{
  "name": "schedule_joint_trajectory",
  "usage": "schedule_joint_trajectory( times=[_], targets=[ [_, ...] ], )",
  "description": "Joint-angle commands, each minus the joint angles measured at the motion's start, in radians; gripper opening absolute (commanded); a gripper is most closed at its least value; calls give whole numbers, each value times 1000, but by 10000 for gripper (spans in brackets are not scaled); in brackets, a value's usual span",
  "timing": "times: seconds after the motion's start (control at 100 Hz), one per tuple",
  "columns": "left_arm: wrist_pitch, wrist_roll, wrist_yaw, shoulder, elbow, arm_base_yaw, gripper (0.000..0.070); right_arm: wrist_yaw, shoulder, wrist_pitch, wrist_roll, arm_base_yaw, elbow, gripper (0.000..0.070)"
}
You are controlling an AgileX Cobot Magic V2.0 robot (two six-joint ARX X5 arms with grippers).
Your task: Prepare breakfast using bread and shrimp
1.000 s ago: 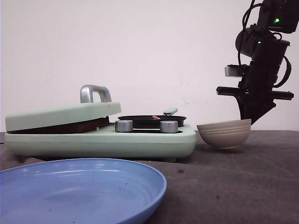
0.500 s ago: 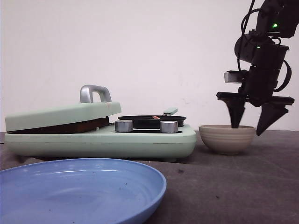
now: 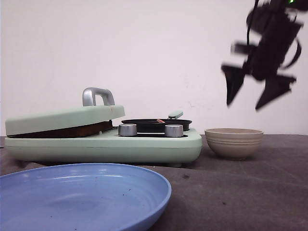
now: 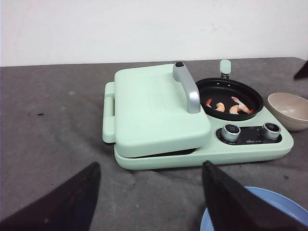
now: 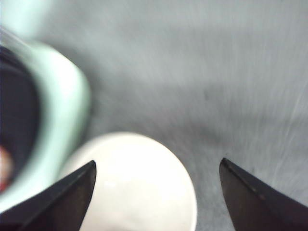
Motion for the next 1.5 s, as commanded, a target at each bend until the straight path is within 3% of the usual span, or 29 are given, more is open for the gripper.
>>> schedule_joint_trajectory(
  times=[0.0,0.24,0.4,0.6,0.83,1.04,1.22,1.49],
  targets=[
    [18,-4,-3,-3,4,-3,350,-27,-14,2,-6,4,16,513],
    [42,-8,-3,-3,4,-3,349,-121,-172,-4,0,4,16,488],
    [84,-33,-3,-1,4,-3,341,-134,-280,-18,0,4,16,313],
    [87,-33,-3,2,4,-3,7,-193,-395,-62,-4,13,16,0],
    [102,-74,-3,19,4,-3,0,-218,-491,-72,-8,93,14,0],
    [232,-133,-1,66,4,-3,0,-204,-598,35,-14,212,-68,0],
    [311,-137,42,112,4,-3,0,-134,-739,193,-15,304,-282,0],
    [316,-160,56,113,0,-3,0,-23,-1020,465,2,404,-729,0]
  ],
)
